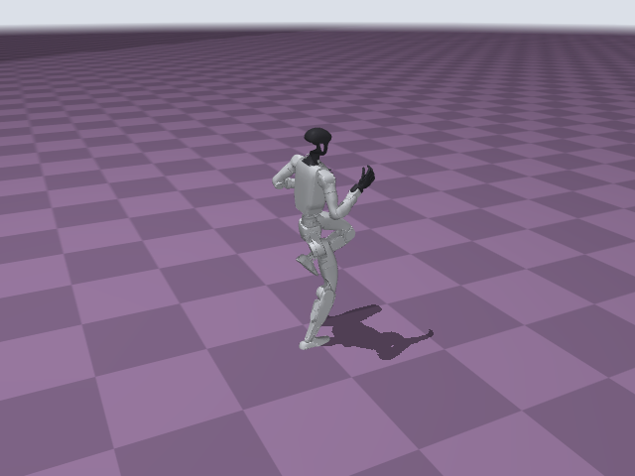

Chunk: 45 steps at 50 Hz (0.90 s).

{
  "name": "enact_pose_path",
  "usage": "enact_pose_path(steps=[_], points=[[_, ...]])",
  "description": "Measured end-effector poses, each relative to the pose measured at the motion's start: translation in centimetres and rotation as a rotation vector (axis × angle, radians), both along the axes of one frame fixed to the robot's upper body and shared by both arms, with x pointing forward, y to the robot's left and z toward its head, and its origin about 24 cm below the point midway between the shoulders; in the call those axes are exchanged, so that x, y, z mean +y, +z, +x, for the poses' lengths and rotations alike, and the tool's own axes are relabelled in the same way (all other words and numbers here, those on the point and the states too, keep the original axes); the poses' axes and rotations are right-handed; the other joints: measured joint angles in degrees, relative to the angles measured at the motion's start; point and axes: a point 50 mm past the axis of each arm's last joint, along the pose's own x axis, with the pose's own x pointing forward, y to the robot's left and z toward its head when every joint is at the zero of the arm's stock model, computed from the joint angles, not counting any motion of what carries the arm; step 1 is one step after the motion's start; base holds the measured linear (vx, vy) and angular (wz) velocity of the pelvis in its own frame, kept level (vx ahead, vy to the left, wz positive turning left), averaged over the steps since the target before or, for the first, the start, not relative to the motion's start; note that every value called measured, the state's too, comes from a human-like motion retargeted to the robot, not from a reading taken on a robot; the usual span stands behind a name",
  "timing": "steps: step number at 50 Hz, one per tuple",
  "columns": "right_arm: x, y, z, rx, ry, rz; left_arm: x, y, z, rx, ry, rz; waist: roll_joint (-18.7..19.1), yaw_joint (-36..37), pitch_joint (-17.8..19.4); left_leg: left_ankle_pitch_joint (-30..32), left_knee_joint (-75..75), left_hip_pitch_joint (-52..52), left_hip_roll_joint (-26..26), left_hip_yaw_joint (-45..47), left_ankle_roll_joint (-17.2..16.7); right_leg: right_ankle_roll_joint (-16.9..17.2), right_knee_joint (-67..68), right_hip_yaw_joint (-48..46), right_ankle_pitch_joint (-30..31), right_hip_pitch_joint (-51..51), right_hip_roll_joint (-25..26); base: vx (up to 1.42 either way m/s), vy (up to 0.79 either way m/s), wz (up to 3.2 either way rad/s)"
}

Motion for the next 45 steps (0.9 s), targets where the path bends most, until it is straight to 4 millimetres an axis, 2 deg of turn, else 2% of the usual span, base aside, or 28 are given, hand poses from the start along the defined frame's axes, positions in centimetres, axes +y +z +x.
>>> enact_pose_path(steps=[2,3,5,7,8,10,12,13,14,15,17,18,20,22,23,25,27,28,30,32,33,35,37,38,40,42,43,45], points=[[2.1,4.9,-0.9,-0.24,0.11,0.083,1.1,-1.7,-2.9,0.176,-0.017,0.025,-1.26,-1.82,-4.12,2.13,-4.57,-1.45,-0.87,0.03,5.42,2.66,-5.71,-2.88,4.31,0.79,-1.1,0.15,-0.04,1.01],[2.6,6.3,-1.7,-0.32,0.127,0.129,1.1,-2.0,-3.6,0.236,-0.061,0.042,-1.85,-1.3,-6.49,4.51,-9.2,0.06,-2.03,0.44,7.6,4.01,-12.44,-4.54,9.0,3.33,-1.87,0.24,0.0,0.97],[3.0,7.4,-3.4,-0.406,0.133,0.232,0.5,-2.5,-4.2,0.323,-0.188,0.086,-3.59,2.73,-9.89,10.41,-23.05,7.94,-5.62,2.07,8.53,7.29,-25.14,-5.61,22.6,8.48,-3.35,0.25,0.04,0.19],[3.1,7.1,-4.6,-0.415,0.166,0.273,0.1,-3.4,-4.8,0.394,-0.288,0.115,-4.13,6.28,-11.31,15.81,-42.81,21.72,-9.34,3.12,6.41,10.58,-30.85,-5.47,35.07,11.81,-3.93,0.2,0.07,-0.67],[3.2,6.6,-5.0,-0.397,0.195,0.263,0.0,-4.0,-5.3,0.429,-0.311,0.117,-3.35,6.74,-11.56,18.21,-54.03,29.86,-10.43,2.89,5.36,10.82,-30.85,-6.27,38.0,13.03,-3.4,0.16,0.07,-0.66],[3.3,5.1,-5.3,-0.313,0.248,0.228,-0.3,-5.4,-6.1,0.483,-0.3,0.118,1.13,4.65,-10.06,25.67,-79.53,48.68,-10.4,0.05,2.25,7.29,-23.37,-10.08,35.83,14.89,0.48,0.1,0.07,-0.1],[3.7,2.6,-4.7,-0.174,0.25,0.189,-1.4,-6.8,-5.7,0.478,-0.258,0.154,7.32,-1.48,-8.91,35.79,-103.52,62.59,-6.23,-4.46,-2.88,2.66,3.88,-16.57,24.19,5.4,6.54,-0.03,0.1,1.06],[3.9,1.1,-4.3,-0.094,0.236,0.17,-2.2,-7.3,-4.8,0.445,-0.239,0.177,8.91,-4.53,-9.52,36.7,-111.01,65.05,-4.41,-5.41,-4.52,1.39,21.32,-19.72,17.79,-3.92,7.4,-0.1,0.08,1.26],[4.1,-0.5,-3.7,-0.02,0.199,0.133,-2.6,-7.1,-3.2,0.38,-0.197,0.174,9.07,-7.21,-9.28,31.09,-114.63,66.24,-3.53,-5.38,-3.61,3.6,38.08,-21.96,13.98,-13.55,6.22,-0.1,0.06,1.13],[4.2,-2.1,-3.1,0.05,0.152,0.084,-2.8,-6.4,-1.3,0.301,-0.144,0.152,8.53,-9.71,-8.61,22.2,-116.33,66.78,-3.11,-4.86,-1.44,7.56,54.52,-23.74,11.46,-23.33,4.04,-0.14,0.04,0.9],[3.6,-5.6,-2.6,0.168,0.04,-0.029,-4.4,-3.5,2.7,0.071,-0.109,0.143,8.67,-13.67,-6.37,5.85,-117.1,67.48,-1.58,-3.31,2.3,10.42,76.4,-23.78,6.76,-37.66,3.87,-0.24,0.04,0.69],[2.9,-7.1,-2.6,0.228,-0.014,-0.061,-5.4,-1.1,5.1,-0.073,-0.098,0.141,8.24,-14.99,-4.49,-0.01,-114.93,66.54,-1.46,-3.19,5.77,13.0,84.69,-22.77,5.49,-43.96,5.15,-0.3,0.02,0.62],[0.4,-9.4,-3.4,0.353,-0.096,-0.022,-7.1,5.7,9.1,-0.403,-0.096,0.153,7.72,-16.33,-0.04,-8.61,-102.6,60.61,-0.86,-5.55,11.98,16.85,95.02,-22.01,3.89,-53.11,8.28,-0.28,-0.02,0.51],[-2.3,-9.9,-5.5,0.424,-0.13,0.043,-8.5,12.7,10.1,-0.714,-0.11,0.179,8.21,-14.53,-0.1,-8.73,-95.58,55.53,0.58,-5.7,11.76,14.58,96.6,-23.05,4.29,-58.21,9.28,-0.04,-0.04,-0.33],[-3.0,-9.8,-6.6,0.439,-0.124,0.036,-8.9,15.1,9.6,-0.833,-0.104,0.188,7.97,-13.88,-1.89,-6.24,-98.07,56.06,0.67,-4.26,10.85,12.45,94.96,-23.17,5.1,-58.67,9.0,0.15,-0.04,-0.7],[-3.7,-8.6,-8.2,0.449,-0.065,-0.035,-8.5,17.6,7.8,-0.991,-0.057,0.181,7.69,-16.53,-6.34,2.92,-109.22,60.41,-0.42,-2.58,8.54,10.41,87.03,-23.28,8.17,-54.46,8.02,0.27,-0.05,-0.16],[-4.3,-8.1,-9.5,0.497,-0.025,-0.088,-7.8,17.6,6.4,-1.022,-0.02,0.151,8.43,-23.23,-9.66,17.36,-120.66,65.09,-1.53,-5.49,4.83,11.8,72.13,-24.78,14.37,-43.02,6.33,0.3,-0.08,1.24],[-4.8,-8.3,-10.1,0.536,-0.036,-0.099,-7.6,17.4,6.0,-1.013,-0.03,0.134,8.66,-25.46,-10.94,24.42,-124.13,66.24,-1.95,-7.08,2.72,12.76,62.99,-25.96,18.78,-36.52,5.25,0.23,-0.09,1.31],[-5.8,-9.5,-11.5,0.628,-0.08,-0.132,-8.1,16.0,5.9,-0.941,-0.086,0.202,9.68,-25.11,-14.36,32.36,-125.31,66.0,-2.05,-6.12,-0.12,10.16,39.55,-26.83,26.69,-22.79,6.09,0.13,-0.09,0.65],[-6.5,-11.0,-11.7,0.688,-0.162,-0.158,-7.8,14.8,5.7,-0.87,-0.163,0.142,5.58,-22.89,-11.44,28.08,-115.35,67.15,-5.61,-2.17,3.71,13.86,11.5,-22.19,38.19,-3.32,5.37,0.14,-0.08,0.0],[-6.5,-11.7,-11.4,0.697,-0.198,-0.158,-7.8,14.4,5.6,-0.843,-0.192,0.087,2.49,-20.37,-9.14,23.1,-104.19,64.72,-8.25,0.68,7.15,15.83,-2.58,-18.02,44.4,5.56,3.34,0.08,-0.09,-0.59],[-6.2,-12.8,-9.8,0.71,-0.199,-0.171,-7.8,12.5,5.6,-0.748,-0.204,0.021,-2.14,-16.27,-10.15,11.84,-73.44,49.13,-10.37,5.8,12.73,17.5,-21.23,-11.49,49.25,13.0,-2.12,-0.03,-0.08,-0.69],[-5.3,-13.8,-7.3,0.697,-0.181,-0.109,-7.1,10.4,5.5,-0.64,-0.213,-0.016,-4.28,-13.08,-11.36,4.27,-45.18,31.58,-7.78,8.03,13.87,15.94,-25.54,-8.36,33.83,13.77,-4.98,-0.13,-0.06,-0.48],[-4.9,-13.5,-5.9,0.655,-0.166,-0.114,-6.6,9.4,5.5,-0.594,-0.22,-0.026,-4.09,-10.51,-9.6,1.38,-33.16,24.34,-5.75,8.35,12.81,15.06,-26.05,-7.66,23.97,14.25,-5.6,-0.18,-0.06,-0.96],[-3.7,-11.7,-2.4,0.524,-0.147,-0.075,-4.9,6.5,5.3,-0.447,-0.171,-0.046,-2.15,-4.81,-4.23,-3.31,-14.53,12.75,-1.07,6.97,8.58,11.59,-25.18,-5.42,10.33,14.15,-4.96,-0.22,-0.08,-1.7],[-1.8,-7.1,1.3,0.301,-0.091,-0.013,-2.5,2.4,4.0,-0.233,-0.099,-0.051,1.49,-0.59,2.41,-7.15,-6.29,7.68,2.62,3.05,2.93,4.42,-16.63,-0.41,4.61,11.5,-1.04,-0.21,-0.09,-1.85],[-0.6,-4.4,2.3,0.187,-0.037,0.018,-1.5,0.4,2.7,-0.117,-0.082,-0.039,2.04,-0.21,3.81,-8.25,-5.37,6.06,3.05,1.95,1.99,3.05,-12.49,0.62,4.0,9.86,0.08,-0.08,-0.05,-0.51],[1.6,0.1,2.4,0.006,0.075,0.099,-0.3,-2.2,-0.5,0.076,-0.083,-0.02,0.21,-2.43,0.94,-7.47,-8.07,2.45,0.22,1.89,5.3,5.04,-16.07,-2.56,7.6,10.35,-1.8,0.13,0.01,1.18]])
